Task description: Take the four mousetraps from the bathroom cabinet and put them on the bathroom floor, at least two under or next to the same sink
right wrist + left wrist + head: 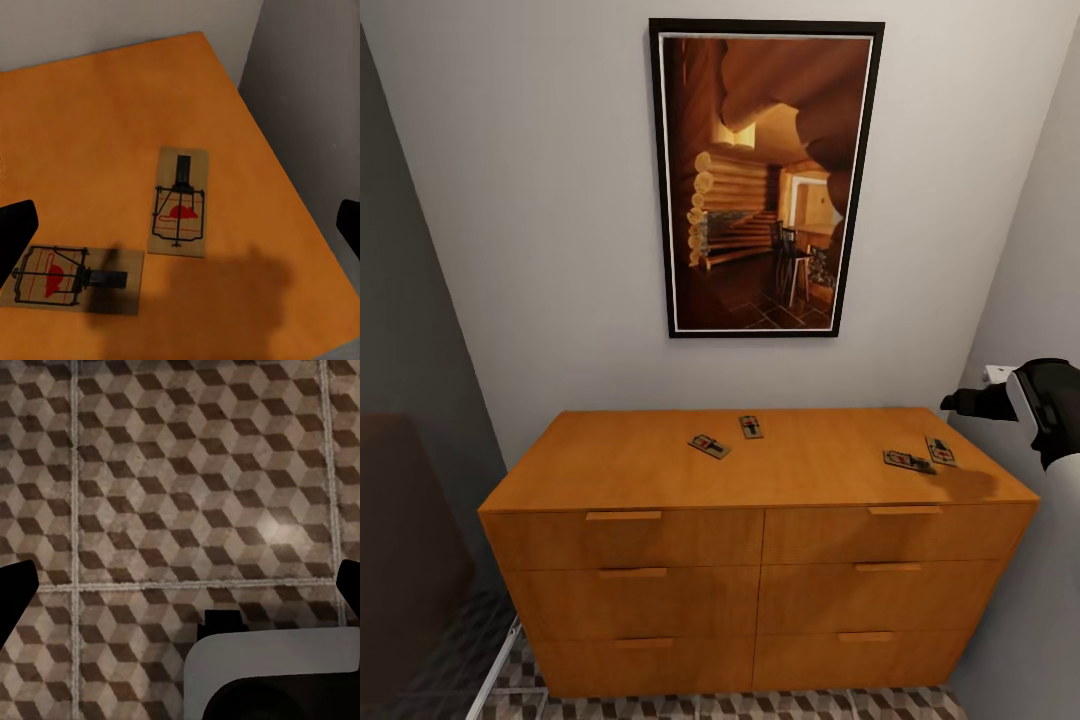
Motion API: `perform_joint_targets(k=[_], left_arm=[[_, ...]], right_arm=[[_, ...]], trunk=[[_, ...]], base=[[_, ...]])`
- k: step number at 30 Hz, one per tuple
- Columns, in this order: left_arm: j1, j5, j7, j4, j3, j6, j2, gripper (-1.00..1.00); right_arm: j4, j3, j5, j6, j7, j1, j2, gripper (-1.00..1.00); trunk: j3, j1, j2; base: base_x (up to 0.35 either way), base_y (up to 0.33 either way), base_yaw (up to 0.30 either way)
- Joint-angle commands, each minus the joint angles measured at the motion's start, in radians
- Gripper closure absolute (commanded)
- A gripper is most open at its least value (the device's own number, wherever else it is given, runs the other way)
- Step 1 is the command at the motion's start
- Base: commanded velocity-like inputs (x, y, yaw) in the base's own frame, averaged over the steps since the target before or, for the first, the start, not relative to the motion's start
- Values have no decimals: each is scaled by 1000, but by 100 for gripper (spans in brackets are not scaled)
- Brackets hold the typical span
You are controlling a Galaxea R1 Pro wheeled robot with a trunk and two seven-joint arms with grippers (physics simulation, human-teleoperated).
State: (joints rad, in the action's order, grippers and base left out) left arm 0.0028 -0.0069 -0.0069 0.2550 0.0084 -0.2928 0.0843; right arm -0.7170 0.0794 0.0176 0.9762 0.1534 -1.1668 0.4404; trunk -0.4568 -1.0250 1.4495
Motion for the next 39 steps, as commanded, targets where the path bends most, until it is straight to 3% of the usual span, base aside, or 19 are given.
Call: perform_joint_targets(k=[1, 17, 29, 39], left_arm=[[0, -1, -1, 1, 1, -1, 0, -100], [0, 0, -2, -22, -2, 2, -2, -100], [0, -2, -1, -221, -4, 4, 7, -100], [0, -2, -1, -315, -5, 4, 23, -100]], right_arm=[[-1, 2, 2, 4, 5, -1, 0, -100], [0, 0, 2, 4, 5, -1, -3, -100], [1, 0, 1, 4, 5, -1, -5, -100], [1, -1, 1, 4, 5, -1, -7, -100]], trunk=[[-1, 0, 1], [-1, 0, 1], [-1, 0, 1], [-1, 0, 1]], base=[[0, 0, 0], [0, 0, 0], [0, 0, 0], [15, 0, 0]])
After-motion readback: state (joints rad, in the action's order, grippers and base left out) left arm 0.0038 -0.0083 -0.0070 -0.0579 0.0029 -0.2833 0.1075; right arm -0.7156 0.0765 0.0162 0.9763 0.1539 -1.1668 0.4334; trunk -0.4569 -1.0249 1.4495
